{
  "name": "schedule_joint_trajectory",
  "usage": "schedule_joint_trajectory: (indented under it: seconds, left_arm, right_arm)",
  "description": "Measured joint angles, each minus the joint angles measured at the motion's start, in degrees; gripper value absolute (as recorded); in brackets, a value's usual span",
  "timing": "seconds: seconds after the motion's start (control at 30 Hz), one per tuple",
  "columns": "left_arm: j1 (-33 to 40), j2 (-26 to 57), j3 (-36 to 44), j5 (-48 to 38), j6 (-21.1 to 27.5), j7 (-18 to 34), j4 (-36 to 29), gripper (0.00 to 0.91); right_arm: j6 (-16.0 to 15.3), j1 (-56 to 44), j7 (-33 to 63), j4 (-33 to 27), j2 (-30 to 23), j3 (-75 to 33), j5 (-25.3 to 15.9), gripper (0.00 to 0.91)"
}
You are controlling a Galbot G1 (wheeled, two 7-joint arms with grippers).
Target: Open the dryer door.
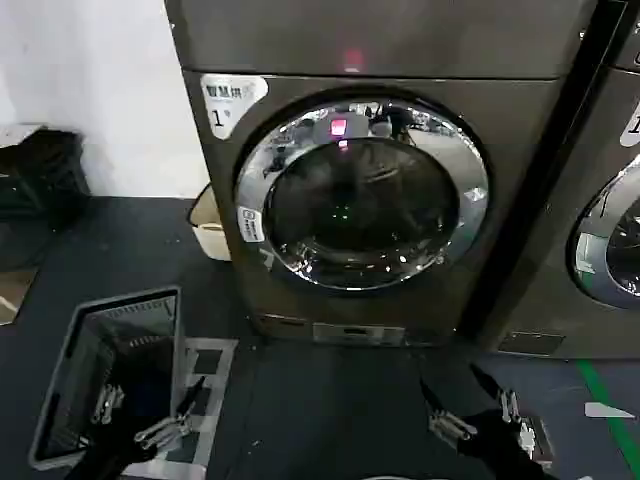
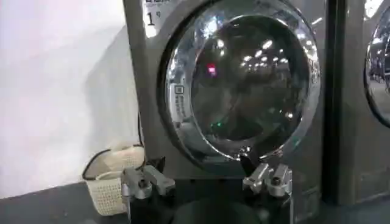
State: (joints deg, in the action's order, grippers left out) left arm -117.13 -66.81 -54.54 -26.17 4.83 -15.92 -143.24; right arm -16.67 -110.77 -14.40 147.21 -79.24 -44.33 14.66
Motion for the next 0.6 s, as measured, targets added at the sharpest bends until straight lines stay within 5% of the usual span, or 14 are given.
schedule_joint_trajectory:
  seconds: [0.13,0.27,0.4,0.6]
  left_arm:
    - [0.5,-0.1,0.5,0.4,1.3,-0.3,0.5,0.907]
    - [2.2,-0.2,2.5,1.1,0.7,-0.9,1.0,0.907]
    - [3.9,0.6,3.8,2.4,1.4,-1.1,1.8,0.907]
    - [5.3,1.2,4.1,2.1,1.2,-0.8,1.7,0.907]
  right_arm:
    - [-6.1,6.1,-2.2,0.0,3.2,-1.0,7.0,0.907]
    - [-7.0,15.0,-10.1,-6.7,8.4,-1.8,14.5,0.907]
    - [-7.4,24.5,-15.6,-15.8,12.8,-0.1,15.7,0.907]
    - [-3.0,36.9,-20.0,-27.9,17.7,5.0,12.0,0.907]
